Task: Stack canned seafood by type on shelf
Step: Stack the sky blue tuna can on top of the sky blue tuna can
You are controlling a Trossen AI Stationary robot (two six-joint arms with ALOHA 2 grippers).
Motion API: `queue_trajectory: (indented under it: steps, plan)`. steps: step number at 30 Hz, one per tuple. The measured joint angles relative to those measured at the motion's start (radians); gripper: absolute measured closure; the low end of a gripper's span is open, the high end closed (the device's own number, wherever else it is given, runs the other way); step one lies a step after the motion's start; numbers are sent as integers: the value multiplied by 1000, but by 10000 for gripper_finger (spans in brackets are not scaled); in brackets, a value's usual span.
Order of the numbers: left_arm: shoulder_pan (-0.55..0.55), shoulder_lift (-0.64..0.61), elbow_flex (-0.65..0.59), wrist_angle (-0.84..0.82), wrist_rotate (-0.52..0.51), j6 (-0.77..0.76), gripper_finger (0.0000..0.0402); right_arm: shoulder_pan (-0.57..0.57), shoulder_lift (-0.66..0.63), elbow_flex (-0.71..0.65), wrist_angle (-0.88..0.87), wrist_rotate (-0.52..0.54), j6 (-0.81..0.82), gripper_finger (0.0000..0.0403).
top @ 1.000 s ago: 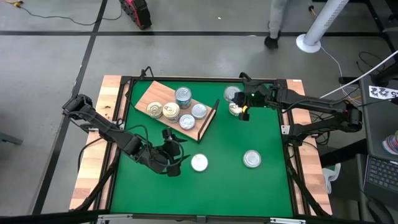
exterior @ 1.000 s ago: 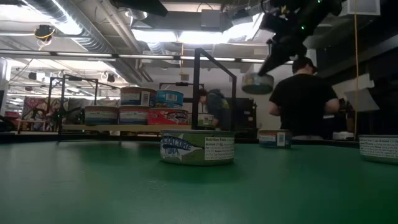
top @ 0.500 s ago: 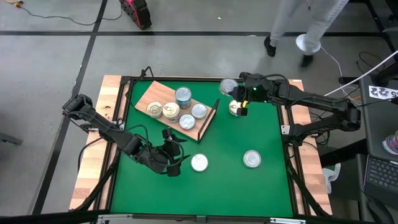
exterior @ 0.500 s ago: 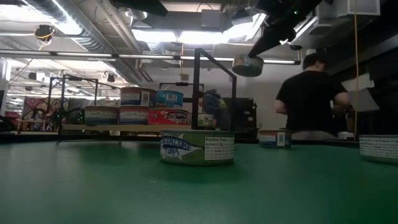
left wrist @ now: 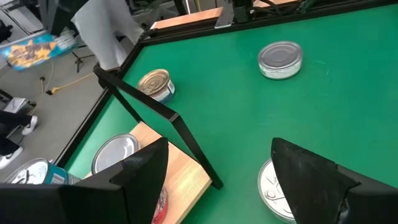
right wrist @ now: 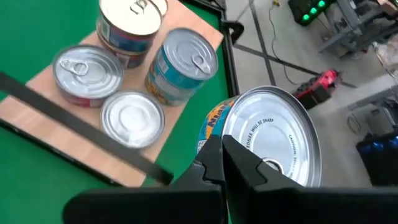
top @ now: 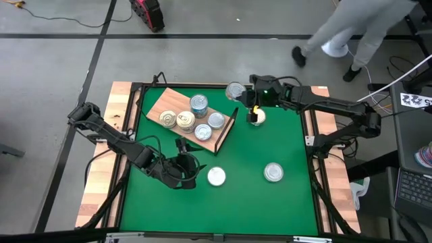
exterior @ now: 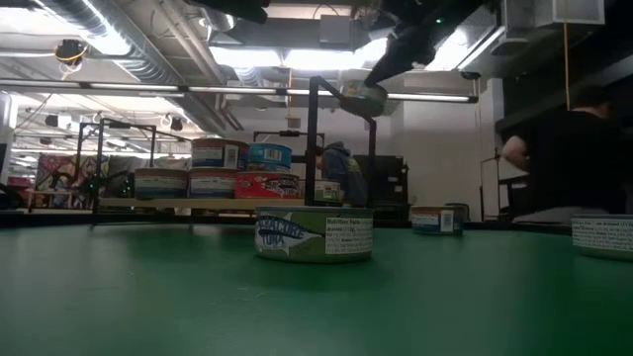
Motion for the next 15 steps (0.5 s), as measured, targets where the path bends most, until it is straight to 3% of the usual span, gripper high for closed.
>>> queue_trajectory:
  steps: [15]
  plan:
    - [0,0,0,-4,-1,-2,121,0,223,171,40,-75,-49,403]
